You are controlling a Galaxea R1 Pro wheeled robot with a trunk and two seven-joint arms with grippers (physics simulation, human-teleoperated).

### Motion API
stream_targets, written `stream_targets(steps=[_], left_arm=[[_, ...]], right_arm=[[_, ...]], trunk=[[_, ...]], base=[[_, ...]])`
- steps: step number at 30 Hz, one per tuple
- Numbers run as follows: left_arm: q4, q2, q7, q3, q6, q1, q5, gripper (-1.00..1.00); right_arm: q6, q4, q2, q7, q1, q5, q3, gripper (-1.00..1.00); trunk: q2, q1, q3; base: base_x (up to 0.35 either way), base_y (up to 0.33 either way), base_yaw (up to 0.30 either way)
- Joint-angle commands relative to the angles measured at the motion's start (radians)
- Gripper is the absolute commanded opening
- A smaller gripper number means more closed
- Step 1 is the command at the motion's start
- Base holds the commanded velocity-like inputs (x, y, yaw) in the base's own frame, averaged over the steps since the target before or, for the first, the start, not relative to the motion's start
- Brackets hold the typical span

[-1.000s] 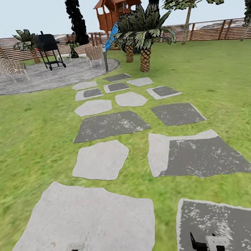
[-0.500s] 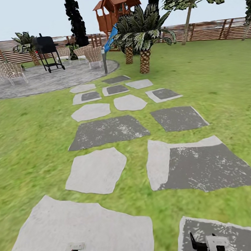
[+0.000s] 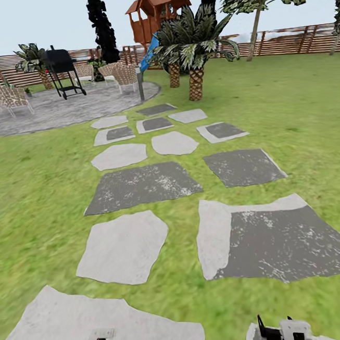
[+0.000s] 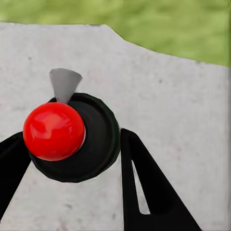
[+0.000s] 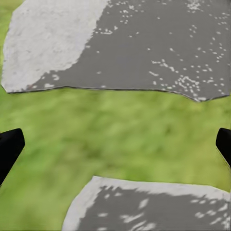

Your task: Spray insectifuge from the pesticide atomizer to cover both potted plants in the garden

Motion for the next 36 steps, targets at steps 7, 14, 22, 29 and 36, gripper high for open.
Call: stream_targets(steps=[7, 14, 22, 29, 36], left_arm=[[0.001, 0.0, -0.002, 0.0, -0.004, -0.001, -0.002, -1.0], [0.001, 0.0, -0.002, 0.0, -0.004, -0.001, -0.002, -1.0], [0.002, 0.0, -0.002, 0.0, -0.004, -0.001, -0.002, -1.0], [0.002, 0.0, -0.002, 0.0, -0.004, -0.001, -0.002, -1.0], [0.001, 0.0, -0.002, 0.0, -0.004, -0.001, -0.002, -1.0]], right_arm=[[-0.003, 0.001, 0.0, -0.004, -0.002, 0.011, -0.006, 1.0], [-0.003, 0.001, 0.0, -0.004, -0.001, 0.011, -0.006, 1.0], [-0.003, 0.001, 0.0, -0.004, -0.001, 0.011, -0.006, 1.0], [-0.003, 0.001, 0.0, -0.004, -0.001, 0.011, -0.006, 1.0], [-0.003, 0.001, 0.0, -0.004, -0.001, 0.011, -0.006, 1.0]], trunk=[[0.0, 0.0, -0.001], [0.0, 0.0, -0.001], [0.0, 0.0, -0.001], [0.0, 0.0, -0.001], [0.0, 0.0, -0.001]], base=[[0.332, -0.096, 0.199], [0.337, -0.01, 0.079], [0.339, 0.0, 0.001], [0.339, 0.0, 0.0], [0.34, 0.0, 0.0]])
